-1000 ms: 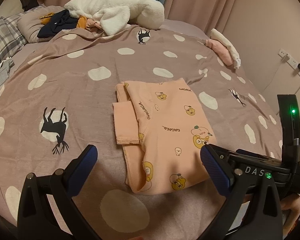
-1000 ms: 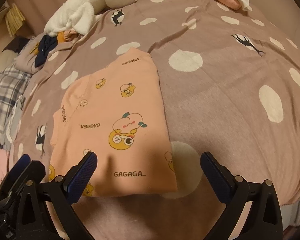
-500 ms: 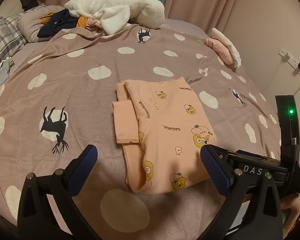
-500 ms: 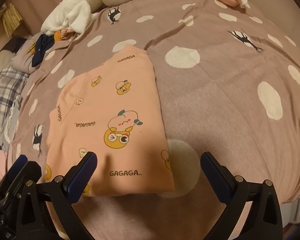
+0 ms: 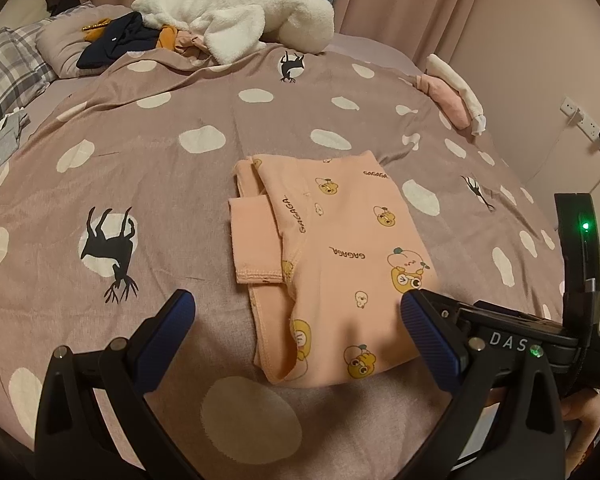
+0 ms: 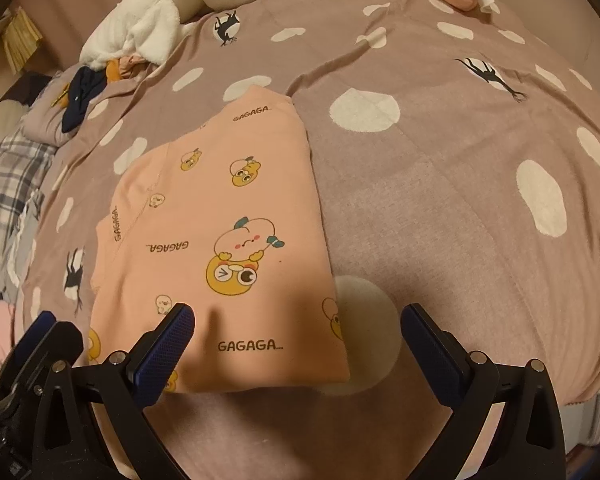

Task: Fold small clothes

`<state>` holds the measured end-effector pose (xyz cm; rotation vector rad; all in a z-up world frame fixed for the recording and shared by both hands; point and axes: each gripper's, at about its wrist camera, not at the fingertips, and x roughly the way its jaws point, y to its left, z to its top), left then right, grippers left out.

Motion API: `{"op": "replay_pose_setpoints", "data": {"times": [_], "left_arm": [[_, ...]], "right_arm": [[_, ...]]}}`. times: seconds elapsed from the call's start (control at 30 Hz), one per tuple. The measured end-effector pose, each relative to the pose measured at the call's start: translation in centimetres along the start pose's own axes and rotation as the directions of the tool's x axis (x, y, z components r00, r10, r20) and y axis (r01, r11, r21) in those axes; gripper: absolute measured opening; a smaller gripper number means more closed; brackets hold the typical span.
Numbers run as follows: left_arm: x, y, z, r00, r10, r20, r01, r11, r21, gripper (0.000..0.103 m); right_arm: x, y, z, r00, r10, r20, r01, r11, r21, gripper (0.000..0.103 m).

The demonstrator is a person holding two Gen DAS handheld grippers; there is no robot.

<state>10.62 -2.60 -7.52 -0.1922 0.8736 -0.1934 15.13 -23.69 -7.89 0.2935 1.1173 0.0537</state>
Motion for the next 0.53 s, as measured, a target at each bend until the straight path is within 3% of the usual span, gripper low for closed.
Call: {"op": "replay_pose_setpoints", "data": {"times": [0.53], "left_arm": [[0.0,-0.11,-0.08,1.0,0.007,0.003,-0.007,1.0,0.008,0.103]], "right_arm": [[0.23,0.34,-0.07,1.0,-0.009,-0.008,0.009,1.0,-0.012,0.102]]}}
